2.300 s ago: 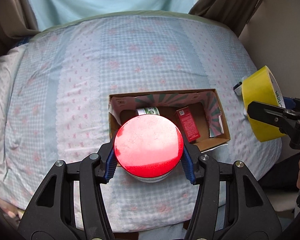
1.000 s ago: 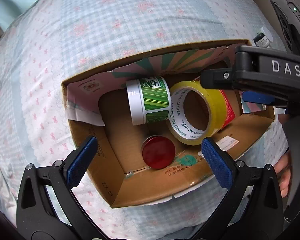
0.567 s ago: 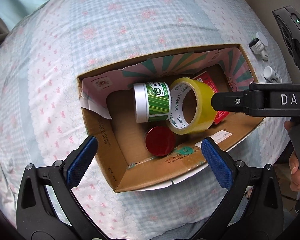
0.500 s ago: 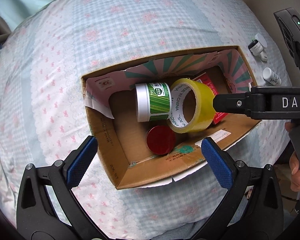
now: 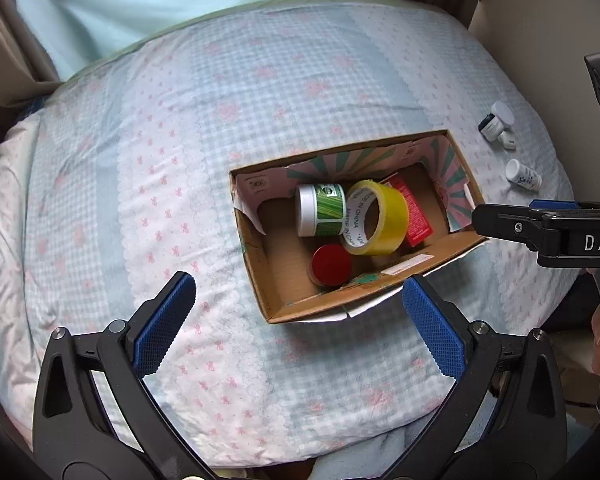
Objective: Organize rigid objects
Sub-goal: 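Move both tools back toward the black-lidded jar and white bottle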
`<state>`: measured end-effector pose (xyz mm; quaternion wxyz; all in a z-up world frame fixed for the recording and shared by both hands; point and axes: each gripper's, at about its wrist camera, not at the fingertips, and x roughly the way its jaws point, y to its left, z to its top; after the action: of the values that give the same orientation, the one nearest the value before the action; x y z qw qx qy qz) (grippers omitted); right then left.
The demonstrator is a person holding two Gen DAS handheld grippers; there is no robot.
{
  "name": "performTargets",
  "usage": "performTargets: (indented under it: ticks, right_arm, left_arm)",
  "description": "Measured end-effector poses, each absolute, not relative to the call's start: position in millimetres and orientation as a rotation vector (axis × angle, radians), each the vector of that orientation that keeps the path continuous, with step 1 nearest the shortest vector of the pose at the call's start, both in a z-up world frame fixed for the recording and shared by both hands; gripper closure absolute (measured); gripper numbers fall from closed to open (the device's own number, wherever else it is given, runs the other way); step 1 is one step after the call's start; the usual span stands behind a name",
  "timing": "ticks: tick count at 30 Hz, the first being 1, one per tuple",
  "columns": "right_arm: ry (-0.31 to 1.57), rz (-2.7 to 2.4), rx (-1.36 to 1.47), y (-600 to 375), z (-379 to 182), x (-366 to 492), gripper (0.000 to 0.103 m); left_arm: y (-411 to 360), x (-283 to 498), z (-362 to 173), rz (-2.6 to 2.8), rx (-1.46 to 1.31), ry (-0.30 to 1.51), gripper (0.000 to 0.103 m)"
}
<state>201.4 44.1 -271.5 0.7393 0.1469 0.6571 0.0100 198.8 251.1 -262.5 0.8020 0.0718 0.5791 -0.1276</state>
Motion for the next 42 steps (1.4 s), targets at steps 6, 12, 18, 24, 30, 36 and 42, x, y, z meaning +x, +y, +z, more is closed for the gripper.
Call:
performTargets:
  ticks: [6, 12, 18, 24, 30, 36, 42]
  right_arm:
    - [1.358, -0.082, 0.312, 2, -242, 169, 0.0]
    - [1.311, -0.208, 0.346, -55, -224, 125, 0.0]
    - [1.251, -0.316, 0.379, -119, -209, 94, 0.0]
    - [1.198, -0.338, 0.331, -181, -201, 88, 0.0]
    - [1.168, -0.249, 0.251, -245, -216, 113, 0.0]
    - [1.164, -0.124, 0.156, -298, -244, 151, 0.0]
    - [1.158, -0.05, 0.142, -334, -275, 178, 0.0]
  left_arm:
    - [243, 183, -242, -0.303, 0.152, 1.183, 0.0]
    - [217, 172, -232, -0.319, 0.132, 1.151, 0.0]
    - [159, 173, -214, -0.403, 0.127, 1.123, 0.0]
    - [88, 180, -202, -0.437, 0.162, 1.092, 0.0]
    - [8, 197, -208, -0.395, 0.177, 1.093, 0.0]
    - [-71, 230, -231, -0.365, 0.16, 1.133, 0.0]
    - [-127, 269, -264, -0.377, 0.199, 1.16, 0.0]
